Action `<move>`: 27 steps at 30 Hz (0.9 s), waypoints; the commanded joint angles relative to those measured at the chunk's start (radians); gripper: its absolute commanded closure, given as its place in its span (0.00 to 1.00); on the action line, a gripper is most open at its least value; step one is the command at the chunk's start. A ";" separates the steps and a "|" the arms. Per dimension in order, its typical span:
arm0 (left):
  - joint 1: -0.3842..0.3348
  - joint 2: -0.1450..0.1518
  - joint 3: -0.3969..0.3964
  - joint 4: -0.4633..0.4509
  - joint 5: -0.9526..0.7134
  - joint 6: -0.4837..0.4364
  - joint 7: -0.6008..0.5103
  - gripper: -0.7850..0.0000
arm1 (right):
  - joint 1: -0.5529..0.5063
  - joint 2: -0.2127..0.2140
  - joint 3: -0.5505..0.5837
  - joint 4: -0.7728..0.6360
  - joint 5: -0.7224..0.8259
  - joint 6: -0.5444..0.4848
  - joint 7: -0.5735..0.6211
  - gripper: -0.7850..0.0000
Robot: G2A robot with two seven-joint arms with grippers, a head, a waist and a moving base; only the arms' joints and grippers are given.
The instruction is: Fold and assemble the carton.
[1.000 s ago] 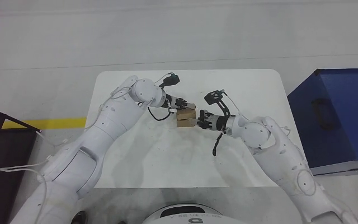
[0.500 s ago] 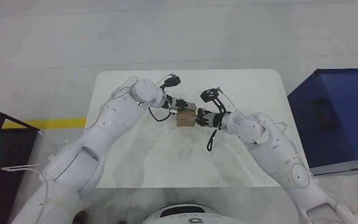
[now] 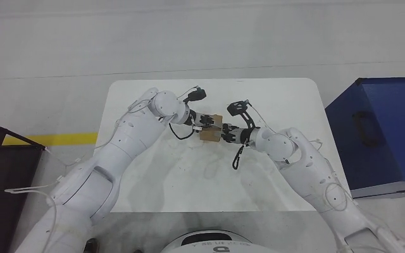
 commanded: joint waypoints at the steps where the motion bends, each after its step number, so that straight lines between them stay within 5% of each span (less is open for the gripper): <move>1: 0.001 0.000 -0.003 0.001 0.001 0.002 -0.002 0.00 | -0.001 0.000 0.000 0.004 0.002 -0.003 -0.001 0.54; 13: 0.028 0.034 -0.086 -0.012 0.000 0.014 0.017 0.00 | -0.067 0.016 0.068 -0.013 0.079 -0.127 0.015 0.37; 22: 0.150 0.131 -0.267 -0.183 0.076 0.086 0.037 0.00 | 0.010 -0.010 -0.055 0.002 0.090 -0.198 0.071 0.40; 27: 0.286 0.196 -0.423 -0.374 0.128 0.154 0.034 0.00 | 0.084 -0.036 -0.159 0.014 0.192 -0.359 0.160 0.20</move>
